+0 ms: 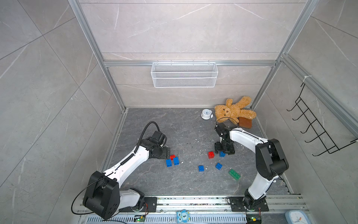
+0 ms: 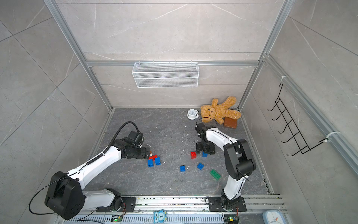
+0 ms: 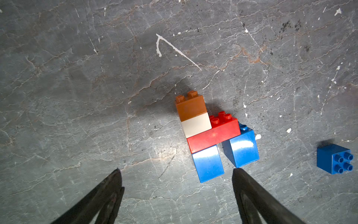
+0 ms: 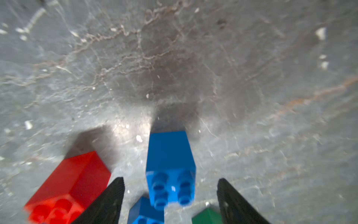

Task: Assemble the letter h with lego
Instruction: Place the lego brick at the center of the board, then pick up the lego brick from the center of the board.

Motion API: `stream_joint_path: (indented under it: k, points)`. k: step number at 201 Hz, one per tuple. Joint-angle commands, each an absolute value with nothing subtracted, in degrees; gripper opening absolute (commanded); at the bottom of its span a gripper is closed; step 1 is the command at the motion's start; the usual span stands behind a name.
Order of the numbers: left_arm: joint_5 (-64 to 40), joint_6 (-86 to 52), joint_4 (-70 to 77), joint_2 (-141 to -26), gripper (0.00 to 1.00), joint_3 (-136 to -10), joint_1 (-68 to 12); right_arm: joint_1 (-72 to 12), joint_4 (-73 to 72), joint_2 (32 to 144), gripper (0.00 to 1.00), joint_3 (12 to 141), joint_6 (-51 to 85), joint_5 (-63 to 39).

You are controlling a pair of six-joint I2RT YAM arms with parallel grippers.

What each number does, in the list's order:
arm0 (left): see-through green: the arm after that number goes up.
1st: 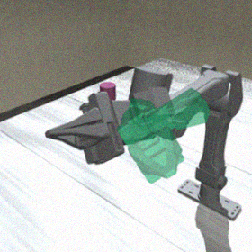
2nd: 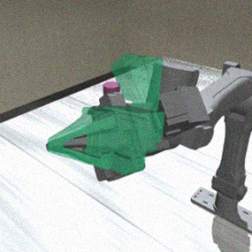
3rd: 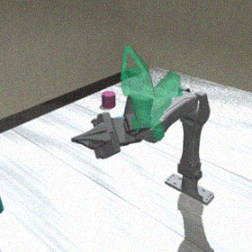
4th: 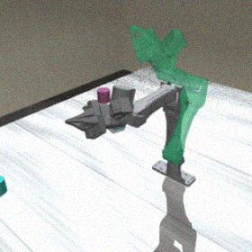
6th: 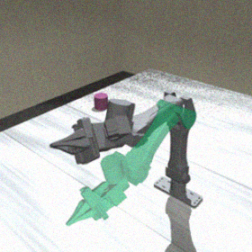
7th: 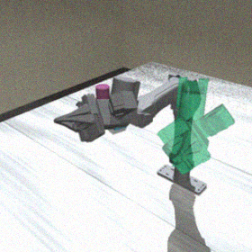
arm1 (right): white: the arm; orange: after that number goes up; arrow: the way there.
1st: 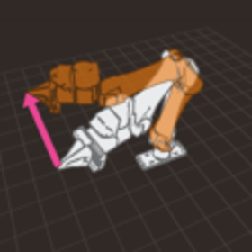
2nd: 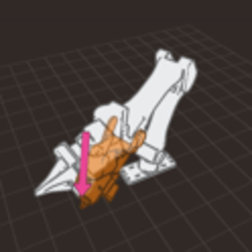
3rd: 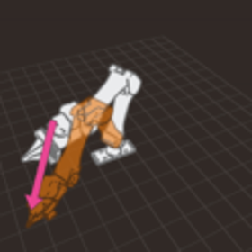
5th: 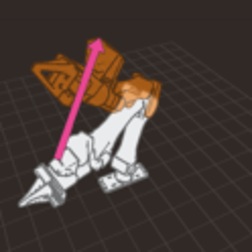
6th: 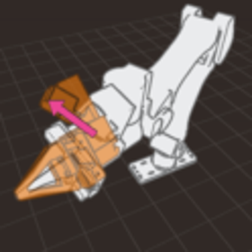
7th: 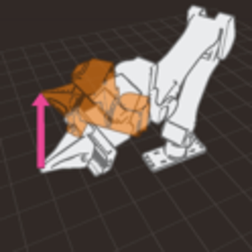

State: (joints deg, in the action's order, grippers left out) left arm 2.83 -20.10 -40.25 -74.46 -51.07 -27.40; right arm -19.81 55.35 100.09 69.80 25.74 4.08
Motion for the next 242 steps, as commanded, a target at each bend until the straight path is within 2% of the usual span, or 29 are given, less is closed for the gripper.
stream_joint_path:
  k: [1,42,64,143,202,242]
  points:
    - [2.85,-18.83,-40.36,-74.19,0.91,-52.06,-27.69,-19.76,62.68,93.0,0.83,71.47,33.65,7.17]
    - [2.47,-18.84,-40.19,-73.57,0.91,-52.01,-27.94,-20.14,68.15,75.44,0.98,60.79,50.19,7.27]
    - [2.0,-18.87,-40.22,-73.84,0.91,-52.2,-28.08,-20.25,68.42,69.77,1.0,55.28,53.42,4.19]
    - [2.33,-18.98,-40.34,-74.1,0.91,-52.13,-28.49,-20.21,57.14,66.57,1.0,39.75,58.94,-3.5]
    - [2.85,-18.85,-40.43,-74.27,0.91,-52.15,-28.64,-19.61,54.91,67.75,0.98,36.96,59.5,1.38]
    - [3.1,-18.81,-40.59,-74.47,0.91,-52.18,-28.73,-18.65,52.72,70.37,0.93,35.66,58.8,1.9]
